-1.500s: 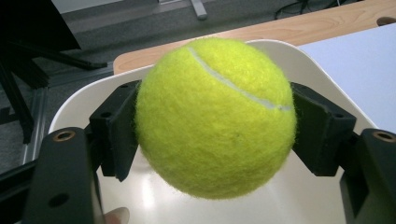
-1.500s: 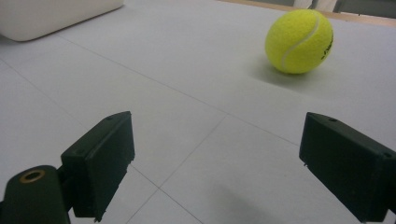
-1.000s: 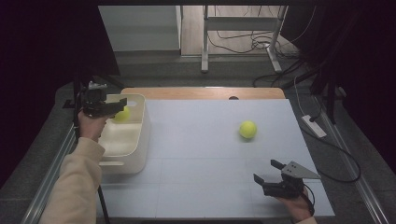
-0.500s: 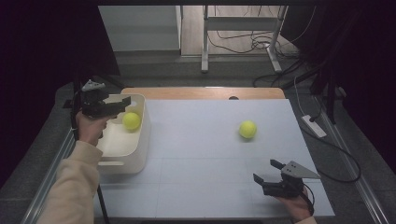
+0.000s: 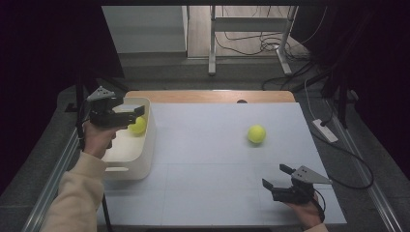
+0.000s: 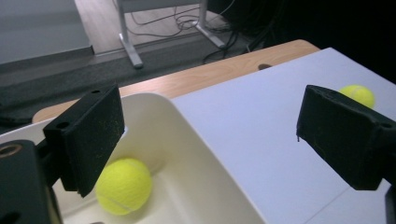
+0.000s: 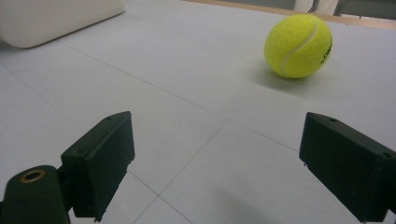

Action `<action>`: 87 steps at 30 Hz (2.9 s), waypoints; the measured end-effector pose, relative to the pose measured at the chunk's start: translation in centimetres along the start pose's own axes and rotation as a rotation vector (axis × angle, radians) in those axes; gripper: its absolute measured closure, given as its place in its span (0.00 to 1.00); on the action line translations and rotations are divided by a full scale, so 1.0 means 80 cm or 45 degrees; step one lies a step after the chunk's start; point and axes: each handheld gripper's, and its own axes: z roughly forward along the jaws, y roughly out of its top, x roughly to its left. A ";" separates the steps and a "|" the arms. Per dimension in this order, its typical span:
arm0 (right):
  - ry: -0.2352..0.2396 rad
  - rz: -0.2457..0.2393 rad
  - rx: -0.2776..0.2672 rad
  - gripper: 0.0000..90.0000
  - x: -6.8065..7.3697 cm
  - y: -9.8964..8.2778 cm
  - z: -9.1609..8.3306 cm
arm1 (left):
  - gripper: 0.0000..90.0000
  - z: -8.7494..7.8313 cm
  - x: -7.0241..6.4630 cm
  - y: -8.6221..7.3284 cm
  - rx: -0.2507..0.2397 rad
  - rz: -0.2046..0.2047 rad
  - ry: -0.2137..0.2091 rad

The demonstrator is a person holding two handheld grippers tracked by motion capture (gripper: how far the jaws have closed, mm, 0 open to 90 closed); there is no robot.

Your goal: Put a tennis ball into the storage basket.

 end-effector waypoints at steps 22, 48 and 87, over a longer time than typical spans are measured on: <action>-0.012 0.002 -0.018 0.12 0.002 -0.002 -0.004 | 0.09 0.012 -0.045 -0.007 -0.035 0.060 -0.192; -0.005 -0.016 -0.015 0.12 0.002 -0.001 0.000 | 0.09 0.042 -0.090 -0.005 0.009 0.118 -0.301; 0.029 -0.023 -0.027 0.12 0.005 0.005 0.008 | 0.09 0.101 -0.151 -0.002 0.090 0.206 -0.401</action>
